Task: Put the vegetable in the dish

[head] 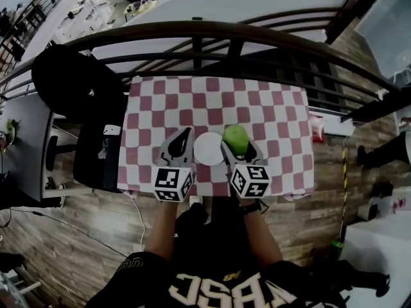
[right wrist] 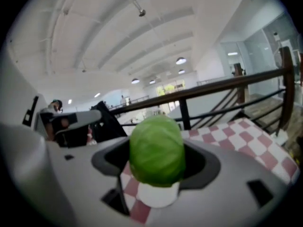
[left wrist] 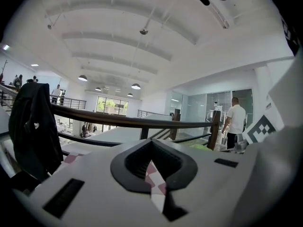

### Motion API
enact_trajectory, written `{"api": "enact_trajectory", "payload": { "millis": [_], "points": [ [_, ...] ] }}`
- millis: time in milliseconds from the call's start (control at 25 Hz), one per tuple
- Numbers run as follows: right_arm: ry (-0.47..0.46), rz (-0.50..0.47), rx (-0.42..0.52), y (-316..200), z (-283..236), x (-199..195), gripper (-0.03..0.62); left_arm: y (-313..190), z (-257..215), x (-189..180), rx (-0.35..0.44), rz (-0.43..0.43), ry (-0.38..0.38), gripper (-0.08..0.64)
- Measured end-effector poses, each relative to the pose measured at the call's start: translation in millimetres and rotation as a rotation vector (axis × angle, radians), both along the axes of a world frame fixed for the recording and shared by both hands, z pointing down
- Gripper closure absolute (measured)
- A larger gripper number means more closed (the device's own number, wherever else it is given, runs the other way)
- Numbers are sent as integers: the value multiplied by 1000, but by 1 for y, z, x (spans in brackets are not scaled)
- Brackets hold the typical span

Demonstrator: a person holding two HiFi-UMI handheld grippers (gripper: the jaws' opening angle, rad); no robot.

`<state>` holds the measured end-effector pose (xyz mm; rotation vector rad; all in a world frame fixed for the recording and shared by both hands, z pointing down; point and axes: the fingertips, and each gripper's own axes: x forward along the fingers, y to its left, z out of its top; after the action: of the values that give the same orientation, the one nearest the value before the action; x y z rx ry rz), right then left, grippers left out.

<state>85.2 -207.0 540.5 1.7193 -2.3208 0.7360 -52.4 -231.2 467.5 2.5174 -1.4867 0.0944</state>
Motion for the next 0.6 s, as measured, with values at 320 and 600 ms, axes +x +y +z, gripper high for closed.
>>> {"api": "enact_trajectory", "payload": {
  "millis": [320, 600],
  "points": [
    [-99, -50, -237, 13, 101, -7, 262, -6, 61, 11, -60, 6, -53, 541],
    [-226, -87, -353, 9, 145, -29, 262, -12, 96, 5, -116, -5, -61, 541]
  ]
}}
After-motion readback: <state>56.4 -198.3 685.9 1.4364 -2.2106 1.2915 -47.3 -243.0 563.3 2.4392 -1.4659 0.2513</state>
